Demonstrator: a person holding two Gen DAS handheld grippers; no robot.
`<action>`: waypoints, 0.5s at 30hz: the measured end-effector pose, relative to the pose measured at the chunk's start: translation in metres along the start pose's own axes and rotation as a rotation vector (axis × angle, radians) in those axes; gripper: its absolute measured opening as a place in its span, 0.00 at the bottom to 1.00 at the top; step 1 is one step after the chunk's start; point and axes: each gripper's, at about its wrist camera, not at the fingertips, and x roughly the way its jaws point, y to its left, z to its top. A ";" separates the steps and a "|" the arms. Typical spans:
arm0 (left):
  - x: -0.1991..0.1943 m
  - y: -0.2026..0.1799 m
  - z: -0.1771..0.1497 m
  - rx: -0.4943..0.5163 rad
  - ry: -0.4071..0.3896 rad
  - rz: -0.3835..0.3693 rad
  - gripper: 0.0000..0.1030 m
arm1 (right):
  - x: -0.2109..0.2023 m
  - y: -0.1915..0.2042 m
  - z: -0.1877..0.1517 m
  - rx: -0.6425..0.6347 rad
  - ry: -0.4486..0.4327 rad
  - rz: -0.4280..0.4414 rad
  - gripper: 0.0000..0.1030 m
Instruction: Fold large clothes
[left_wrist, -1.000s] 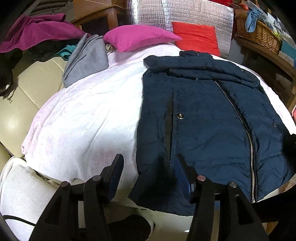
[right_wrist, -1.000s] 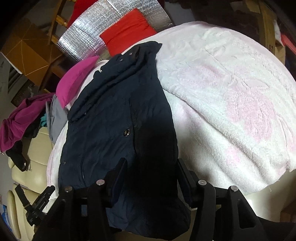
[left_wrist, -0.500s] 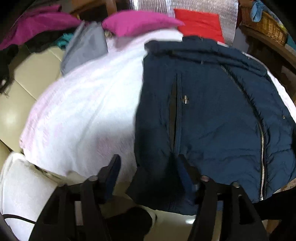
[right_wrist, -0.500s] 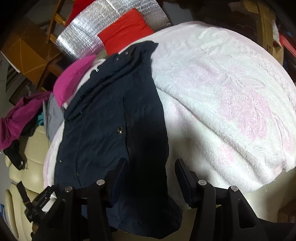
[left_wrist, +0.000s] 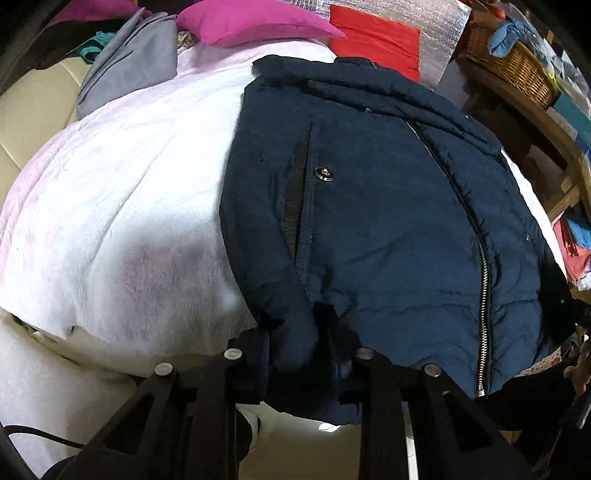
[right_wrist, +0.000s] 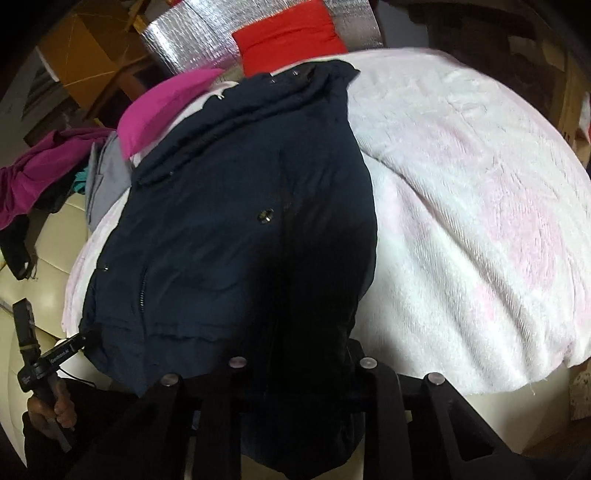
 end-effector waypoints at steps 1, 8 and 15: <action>0.002 0.000 0.003 -0.001 0.007 -0.001 0.27 | 0.004 -0.002 -0.001 0.012 0.016 -0.005 0.28; -0.008 -0.002 0.000 0.016 -0.051 -0.040 0.15 | -0.005 0.010 -0.009 -0.092 -0.028 -0.033 0.13; -0.052 -0.020 -0.026 0.133 -0.113 -0.020 0.13 | -0.029 0.014 -0.029 -0.117 -0.049 -0.021 0.11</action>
